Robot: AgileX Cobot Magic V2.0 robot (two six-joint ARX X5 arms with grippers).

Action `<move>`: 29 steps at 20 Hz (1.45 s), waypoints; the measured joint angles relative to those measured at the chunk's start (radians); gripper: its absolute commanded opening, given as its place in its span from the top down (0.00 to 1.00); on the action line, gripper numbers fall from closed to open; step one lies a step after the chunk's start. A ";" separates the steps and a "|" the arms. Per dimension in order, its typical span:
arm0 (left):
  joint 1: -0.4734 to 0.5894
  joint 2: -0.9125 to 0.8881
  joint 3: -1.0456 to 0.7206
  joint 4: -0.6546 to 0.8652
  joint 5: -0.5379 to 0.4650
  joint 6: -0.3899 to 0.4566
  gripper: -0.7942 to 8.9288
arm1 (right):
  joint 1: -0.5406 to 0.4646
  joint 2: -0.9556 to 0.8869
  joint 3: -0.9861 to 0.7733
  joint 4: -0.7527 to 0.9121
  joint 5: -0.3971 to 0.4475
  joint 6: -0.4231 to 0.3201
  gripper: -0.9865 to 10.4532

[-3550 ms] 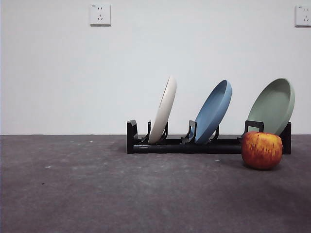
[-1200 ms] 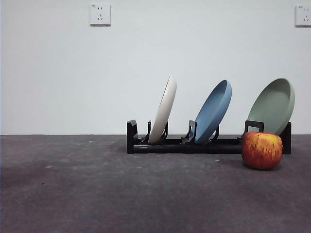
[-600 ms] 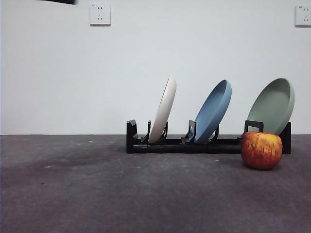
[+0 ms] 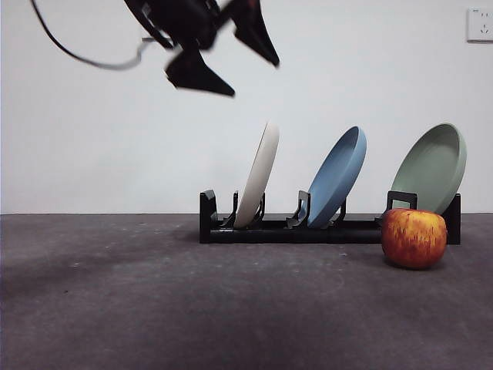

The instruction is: Take the yellow plate from the plate rack,put the plate on the table,take the apple from the table,put the apple in the plate

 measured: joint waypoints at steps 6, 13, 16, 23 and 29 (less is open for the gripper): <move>0.000 0.159 0.007 0.165 -0.041 -0.015 0.37 | 0.000 0.000 0.000 0.000 0.000 0.000 0.34; -0.012 0.206 0.007 0.173 -0.090 -0.020 0.71 | 0.000 0.000 0.000 0.000 0.000 0.002 0.34; -0.012 0.206 0.007 0.167 -0.087 -0.020 0.84 | 0.000 0.000 0.000 0.000 0.000 0.007 0.34; -0.016 0.206 0.008 0.167 0.000 -0.024 0.93 | 0.000 0.000 0.000 0.000 0.000 0.009 0.34; -0.015 0.188 0.008 0.143 0.002 -0.028 0.93 | 0.000 0.000 0.000 0.000 0.000 0.011 0.34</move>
